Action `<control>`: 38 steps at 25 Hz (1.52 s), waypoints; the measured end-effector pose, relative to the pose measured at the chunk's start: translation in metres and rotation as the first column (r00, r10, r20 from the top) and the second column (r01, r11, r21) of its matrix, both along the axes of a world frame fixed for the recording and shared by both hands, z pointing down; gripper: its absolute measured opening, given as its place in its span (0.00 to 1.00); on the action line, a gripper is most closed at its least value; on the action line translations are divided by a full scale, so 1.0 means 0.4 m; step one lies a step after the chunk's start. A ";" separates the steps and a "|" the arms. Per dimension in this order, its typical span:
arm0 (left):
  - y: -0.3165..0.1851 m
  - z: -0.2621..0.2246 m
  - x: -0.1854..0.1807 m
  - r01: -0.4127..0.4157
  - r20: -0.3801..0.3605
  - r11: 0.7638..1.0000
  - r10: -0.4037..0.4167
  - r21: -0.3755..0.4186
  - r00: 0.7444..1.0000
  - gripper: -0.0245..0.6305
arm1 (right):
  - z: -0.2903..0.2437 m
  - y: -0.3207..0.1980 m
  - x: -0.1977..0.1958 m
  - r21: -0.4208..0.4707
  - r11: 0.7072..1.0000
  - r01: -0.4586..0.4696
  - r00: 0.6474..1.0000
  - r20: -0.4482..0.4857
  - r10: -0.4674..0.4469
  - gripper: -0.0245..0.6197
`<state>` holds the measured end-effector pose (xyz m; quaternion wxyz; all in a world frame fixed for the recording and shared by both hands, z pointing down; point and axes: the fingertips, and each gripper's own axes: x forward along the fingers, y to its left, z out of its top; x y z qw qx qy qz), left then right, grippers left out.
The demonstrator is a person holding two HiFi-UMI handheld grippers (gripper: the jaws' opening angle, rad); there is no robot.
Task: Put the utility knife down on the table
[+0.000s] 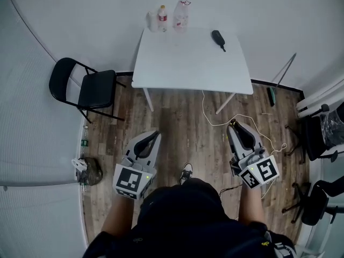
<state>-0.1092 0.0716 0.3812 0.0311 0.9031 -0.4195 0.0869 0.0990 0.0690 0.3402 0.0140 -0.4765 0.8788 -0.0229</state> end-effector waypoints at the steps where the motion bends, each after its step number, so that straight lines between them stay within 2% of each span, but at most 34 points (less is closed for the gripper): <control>1: -0.019 0.000 0.016 0.006 0.002 1.000 -0.006 -0.006 1.000 0.07 | 0.004 -0.022 0.017 -0.002 1.000 0.004 1.000 0.004 -0.004 0.15; 11: -0.193 0.015 0.169 0.041 0.013 0.999 -0.040 -0.025 0.999 0.07 | 0.047 -0.203 0.173 -0.015 0.999 0.038 0.998 0.051 -0.038 0.15; 20: -0.313 0.043 0.267 -0.005 0.029 0.998 0.007 -0.056 1.000 0.07 | 0.087 -0.307 0.265 -0.049 0.999 0.004 0.998 0.064 -0.001 0.15; 28: -0.507 0.070 0.281 -0.066 0.013 0.996 0.067 -0.057 0.998 0.07 | 0.122 -0.448 0.267 -0.093 0.995 -0.036 0.998 0.047 0.040 0.15; 38: -0.878 0.100 0.160 -0.094 0.007 0.993 0.094 -0.077 0.996 0.07 | 0.109 -0.816 0.132 -0.092 0.994 -0.065 0.998 0.018 0.067 0.15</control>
